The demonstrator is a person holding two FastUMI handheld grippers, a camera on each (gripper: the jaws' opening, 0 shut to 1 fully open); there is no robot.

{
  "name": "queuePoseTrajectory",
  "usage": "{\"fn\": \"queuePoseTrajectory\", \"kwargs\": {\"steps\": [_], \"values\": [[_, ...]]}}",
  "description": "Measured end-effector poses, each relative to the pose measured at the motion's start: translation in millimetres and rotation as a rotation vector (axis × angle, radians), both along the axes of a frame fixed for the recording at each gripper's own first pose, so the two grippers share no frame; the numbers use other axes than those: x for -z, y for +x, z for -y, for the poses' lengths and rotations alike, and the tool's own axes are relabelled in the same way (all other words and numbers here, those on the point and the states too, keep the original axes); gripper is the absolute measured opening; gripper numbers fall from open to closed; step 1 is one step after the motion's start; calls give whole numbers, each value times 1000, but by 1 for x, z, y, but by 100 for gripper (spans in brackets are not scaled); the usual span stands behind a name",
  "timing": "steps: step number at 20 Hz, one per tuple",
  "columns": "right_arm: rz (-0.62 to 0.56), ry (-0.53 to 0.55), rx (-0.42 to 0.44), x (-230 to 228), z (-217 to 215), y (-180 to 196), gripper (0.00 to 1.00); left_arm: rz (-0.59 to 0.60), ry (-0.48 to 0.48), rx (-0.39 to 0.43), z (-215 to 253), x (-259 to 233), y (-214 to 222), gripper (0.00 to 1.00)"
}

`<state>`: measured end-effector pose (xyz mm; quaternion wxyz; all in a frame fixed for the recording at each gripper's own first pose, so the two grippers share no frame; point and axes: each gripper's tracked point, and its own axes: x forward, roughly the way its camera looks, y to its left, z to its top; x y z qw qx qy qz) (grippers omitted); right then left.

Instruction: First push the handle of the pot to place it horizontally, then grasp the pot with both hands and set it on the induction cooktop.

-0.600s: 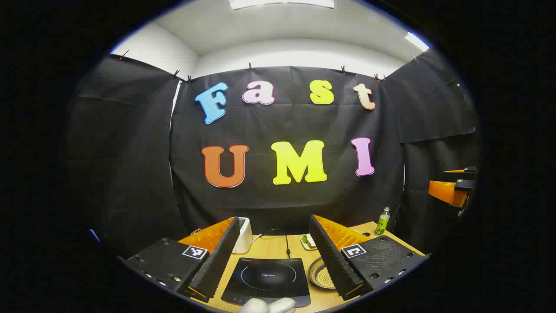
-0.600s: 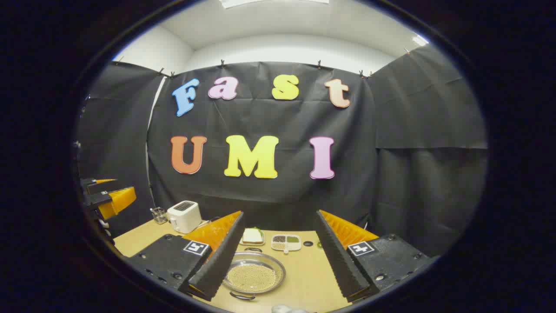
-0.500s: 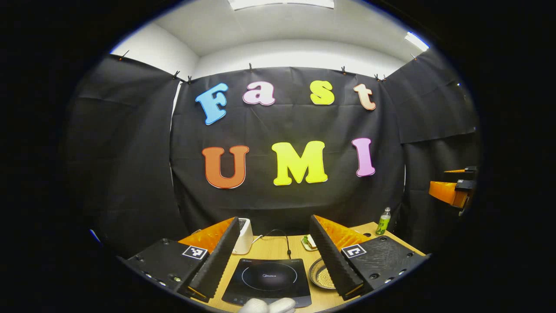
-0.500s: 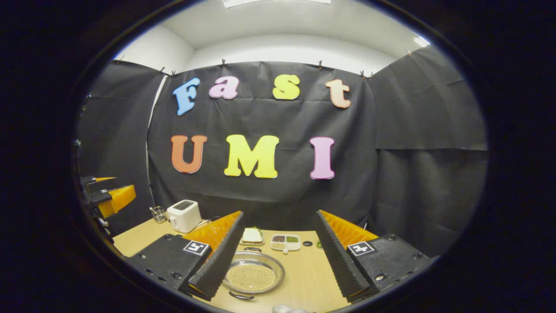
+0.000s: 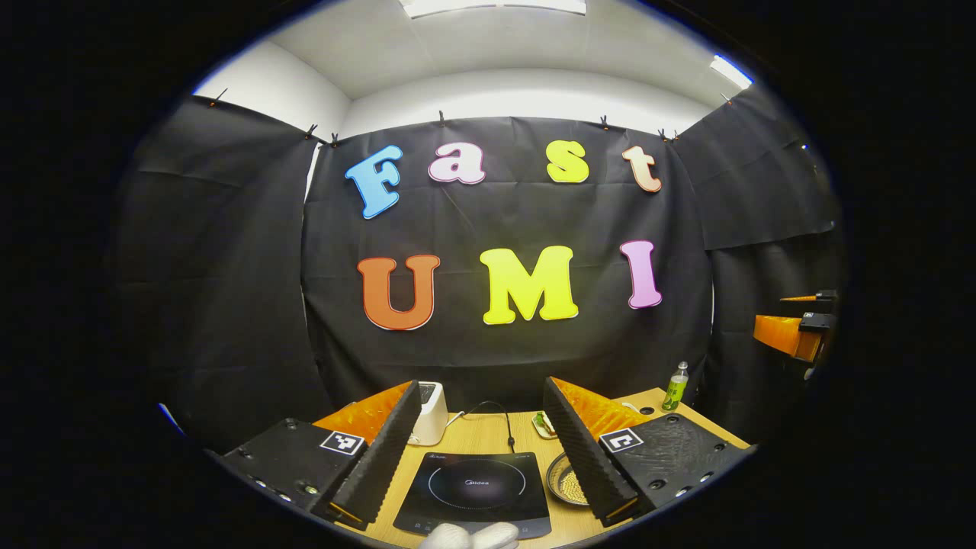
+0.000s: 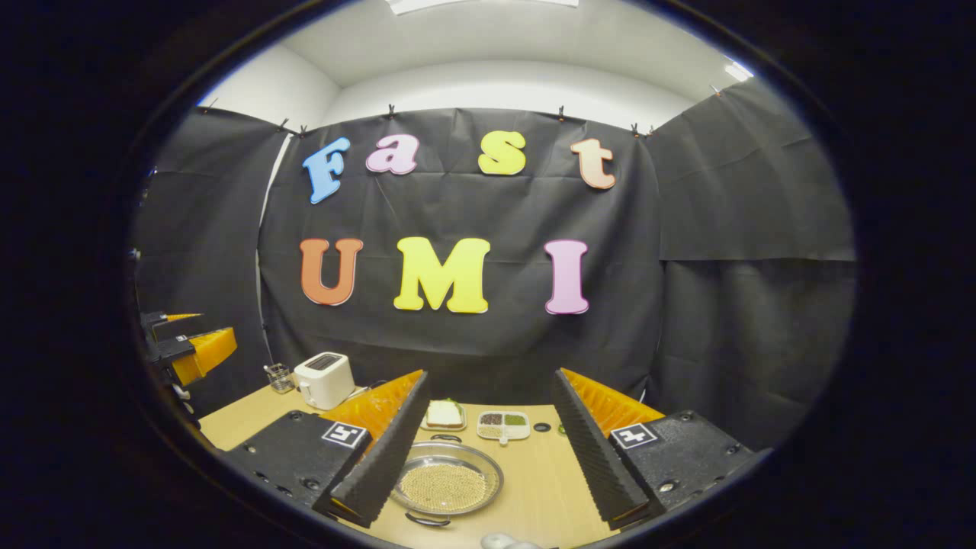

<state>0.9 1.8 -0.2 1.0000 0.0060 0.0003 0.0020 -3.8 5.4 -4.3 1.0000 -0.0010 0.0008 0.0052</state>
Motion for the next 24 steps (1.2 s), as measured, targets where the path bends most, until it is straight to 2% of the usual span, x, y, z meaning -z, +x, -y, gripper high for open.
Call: {"fn": "queuePoseTrajectory", "kwargs": {"steps": [3,8,9,10,11,13,14,15,17,18,19,23,24], "values": [[-7,12,-1,2,1,4,100,0,3,-9,-5,1,0,96],[-60,30,-70,12,-20,12,100,-2,5,-25,-12,5,-5,96],[-77,23,-76,17,-22,14,94,-3,4,-29,-13,7,-5,96],[-89,23,-90,20,-28,15,93,-4,2,-31,-13,8,-5,96],[-111,21,-124,24,-38,17,77,-8,1,-34,-15,11,-6,96],[-169,21,-231,38,-69,17,59,-15,-1,-41,-18,15,-9,96],[-205,21,-258,48,-77,19,53,-19,-1,-44,-19,17,-10,96],[-225,19,-287,55,-86,21,31,-23,-1,-48,-20,19,-12,96],[-277,-3,-302,72,-93,31,12,-22,-2,-59,-25,20,-13,96],[-310,-10,-314,88,-100,34,11,-23,-5,-64,-27,21,-14,96],[-349,-3,-341,102,-108,35,0,-25,-8,-69,-28,24,-15,96],[-532,26,-400,170,-131,38,7,-44,-19,-86,-36,33,-18,96],[-575,22,-407,189,-138,37,4,-50,-20,-90,-38,35,-18,96]]}}
